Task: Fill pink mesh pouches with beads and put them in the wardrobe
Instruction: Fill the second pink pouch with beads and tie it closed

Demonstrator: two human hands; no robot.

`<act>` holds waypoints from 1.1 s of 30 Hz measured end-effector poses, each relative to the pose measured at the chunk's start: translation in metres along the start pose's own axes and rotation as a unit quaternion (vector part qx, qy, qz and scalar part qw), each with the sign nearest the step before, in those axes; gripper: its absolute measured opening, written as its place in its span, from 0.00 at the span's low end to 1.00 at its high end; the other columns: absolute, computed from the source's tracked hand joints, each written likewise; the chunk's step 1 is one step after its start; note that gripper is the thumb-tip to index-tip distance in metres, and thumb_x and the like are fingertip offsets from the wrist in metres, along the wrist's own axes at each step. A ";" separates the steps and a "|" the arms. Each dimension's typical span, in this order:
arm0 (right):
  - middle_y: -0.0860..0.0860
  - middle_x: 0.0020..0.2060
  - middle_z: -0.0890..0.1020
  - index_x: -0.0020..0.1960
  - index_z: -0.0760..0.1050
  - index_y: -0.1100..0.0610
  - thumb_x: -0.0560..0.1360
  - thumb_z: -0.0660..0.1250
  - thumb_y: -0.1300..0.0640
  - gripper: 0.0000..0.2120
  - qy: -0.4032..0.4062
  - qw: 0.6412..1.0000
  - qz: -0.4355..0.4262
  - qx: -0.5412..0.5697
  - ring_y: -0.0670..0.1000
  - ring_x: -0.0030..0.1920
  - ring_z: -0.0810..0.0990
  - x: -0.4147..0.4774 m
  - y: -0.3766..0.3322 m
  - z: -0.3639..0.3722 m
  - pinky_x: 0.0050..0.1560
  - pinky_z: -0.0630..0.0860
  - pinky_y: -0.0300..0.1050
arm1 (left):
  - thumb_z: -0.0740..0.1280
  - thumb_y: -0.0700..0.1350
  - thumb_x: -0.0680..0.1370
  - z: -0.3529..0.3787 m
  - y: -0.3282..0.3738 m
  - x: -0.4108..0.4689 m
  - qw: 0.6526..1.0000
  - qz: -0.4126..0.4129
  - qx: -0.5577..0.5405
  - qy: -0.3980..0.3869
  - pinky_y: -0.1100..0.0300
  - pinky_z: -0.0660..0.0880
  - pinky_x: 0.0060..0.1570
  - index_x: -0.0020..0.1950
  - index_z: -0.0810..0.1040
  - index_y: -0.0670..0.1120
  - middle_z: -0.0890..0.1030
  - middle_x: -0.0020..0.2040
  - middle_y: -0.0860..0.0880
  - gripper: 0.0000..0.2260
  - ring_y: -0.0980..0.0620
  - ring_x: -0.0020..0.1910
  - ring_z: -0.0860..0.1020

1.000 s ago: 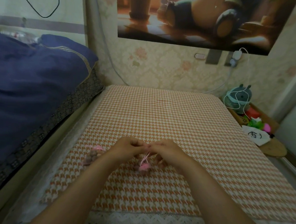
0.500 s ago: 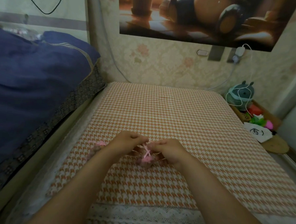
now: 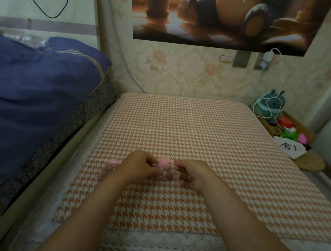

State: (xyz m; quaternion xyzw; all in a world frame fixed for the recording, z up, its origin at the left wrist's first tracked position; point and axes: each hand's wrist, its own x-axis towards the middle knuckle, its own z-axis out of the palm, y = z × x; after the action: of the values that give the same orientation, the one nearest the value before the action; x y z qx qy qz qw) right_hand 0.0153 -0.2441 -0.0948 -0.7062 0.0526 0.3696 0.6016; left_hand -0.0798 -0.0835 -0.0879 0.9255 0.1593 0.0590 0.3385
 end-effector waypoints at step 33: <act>0.41 0.36 0.85 0.41 0.86 0.42 0.72 0.73 0.48 0.03 0.122 0.839 -0.344 -0.403 0.39 0.37 0.80 -0.011 0.007 0.013 0.41 0.77 0.41 | 0.69 0.49 0.75 -0.001 -0.005 0.006 0.996 0.028 0.058 0.067 0.66 0.68 0.33 0.31 0.80 0.43 0.80 0.32 0.47 0.15 0.53 0.33 0.78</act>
State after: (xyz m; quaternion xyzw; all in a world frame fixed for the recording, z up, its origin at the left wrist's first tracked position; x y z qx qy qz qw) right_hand -0.0022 -0.2388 -0.0940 -0.8981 -0.2747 0.0385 0.3412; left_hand -0.0752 -0.0775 -0.0904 0.9416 0.1586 0.1206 0.2714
